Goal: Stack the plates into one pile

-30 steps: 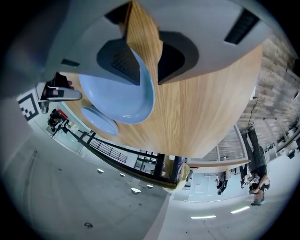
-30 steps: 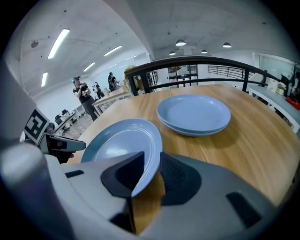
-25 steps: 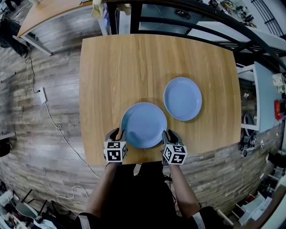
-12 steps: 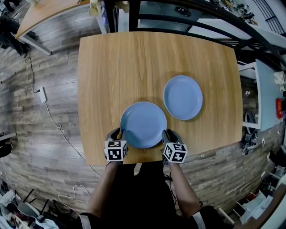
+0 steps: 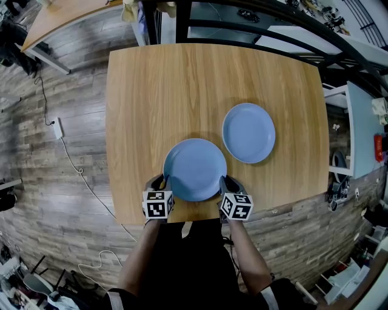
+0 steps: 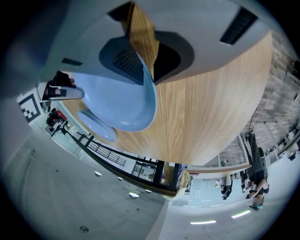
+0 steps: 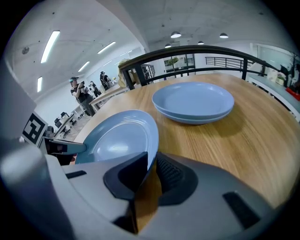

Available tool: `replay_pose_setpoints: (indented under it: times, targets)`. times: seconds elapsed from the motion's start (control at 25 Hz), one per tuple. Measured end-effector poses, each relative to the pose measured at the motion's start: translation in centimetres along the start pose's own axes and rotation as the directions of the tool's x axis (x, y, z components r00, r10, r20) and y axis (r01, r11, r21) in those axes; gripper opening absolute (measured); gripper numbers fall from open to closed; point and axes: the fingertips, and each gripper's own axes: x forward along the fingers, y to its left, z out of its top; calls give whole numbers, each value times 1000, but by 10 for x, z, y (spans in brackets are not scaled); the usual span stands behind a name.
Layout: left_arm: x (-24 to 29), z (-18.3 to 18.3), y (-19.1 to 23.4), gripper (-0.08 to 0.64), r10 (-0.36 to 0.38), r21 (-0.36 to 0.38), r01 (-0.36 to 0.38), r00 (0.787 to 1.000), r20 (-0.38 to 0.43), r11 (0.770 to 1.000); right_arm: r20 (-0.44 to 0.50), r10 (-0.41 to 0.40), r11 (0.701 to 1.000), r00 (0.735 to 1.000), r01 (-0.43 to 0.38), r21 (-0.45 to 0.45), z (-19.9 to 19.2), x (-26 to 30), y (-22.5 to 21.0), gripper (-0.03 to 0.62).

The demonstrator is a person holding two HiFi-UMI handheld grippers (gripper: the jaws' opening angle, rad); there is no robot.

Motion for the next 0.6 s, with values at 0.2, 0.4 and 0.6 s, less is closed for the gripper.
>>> replay_pose_setpoints:
  times: [0.2, 0.4, 0.6]
  targets:
    - [-2, -1, 1, 77, 0, -3, 0, 1000, 3, 1000, -7, 6, 1000, 1000, -6, -1, -1, -1, 2, 72]
    - [-5, -2, 4, 74, 3, -14, -3, 1000, 5, 1000, -13, 14, 1000, 1000, -14, 6, -4, 0, 6, 71]
    - [-12, -3, 6, 72, 6, -24, -6, 1000, 14, 1000, -19, 23, 1000, 1000, -23, -11, -4, -5, 12, 71]
